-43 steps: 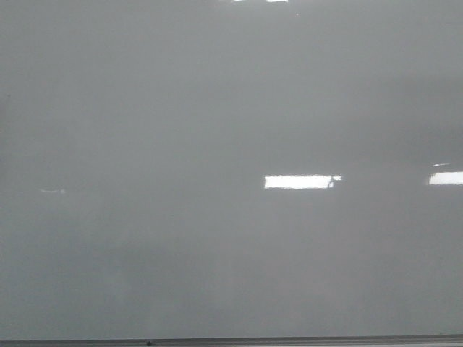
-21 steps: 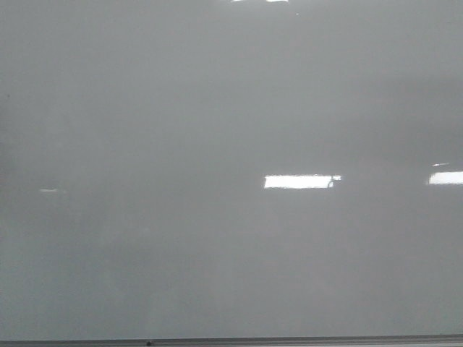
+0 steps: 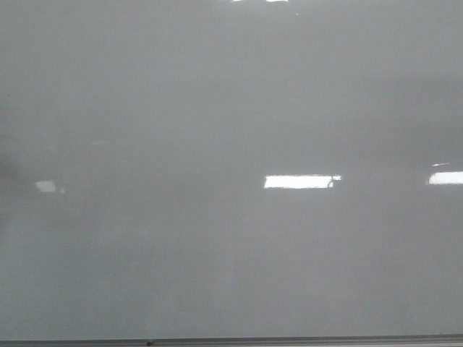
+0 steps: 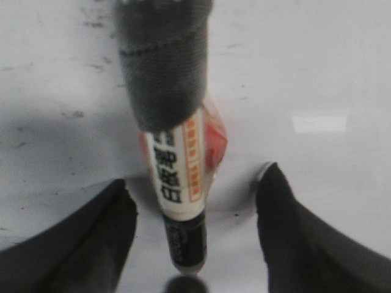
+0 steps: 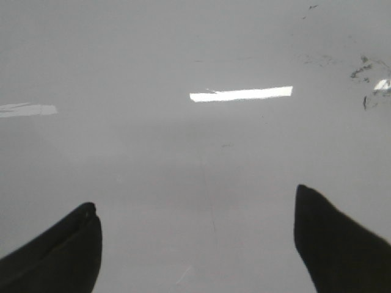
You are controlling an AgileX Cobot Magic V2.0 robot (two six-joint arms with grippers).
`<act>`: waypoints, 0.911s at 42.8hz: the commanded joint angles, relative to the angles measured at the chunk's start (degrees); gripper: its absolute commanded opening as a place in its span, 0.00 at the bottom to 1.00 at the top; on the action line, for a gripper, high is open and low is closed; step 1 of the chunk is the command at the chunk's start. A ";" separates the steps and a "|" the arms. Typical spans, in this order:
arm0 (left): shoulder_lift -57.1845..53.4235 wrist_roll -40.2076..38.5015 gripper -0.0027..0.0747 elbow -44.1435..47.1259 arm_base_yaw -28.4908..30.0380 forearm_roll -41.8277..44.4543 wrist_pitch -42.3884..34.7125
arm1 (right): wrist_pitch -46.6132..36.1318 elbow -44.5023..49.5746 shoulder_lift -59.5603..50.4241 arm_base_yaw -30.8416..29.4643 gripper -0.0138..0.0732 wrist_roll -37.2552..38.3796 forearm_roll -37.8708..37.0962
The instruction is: Write number 7 on whiteboard
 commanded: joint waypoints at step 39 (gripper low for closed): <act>-14.08 17.48 0.11 -13.89 -17.69 -11.08 33.48 | 6.40 -11.06 11.33 7.73 0.91 -8.09 6.55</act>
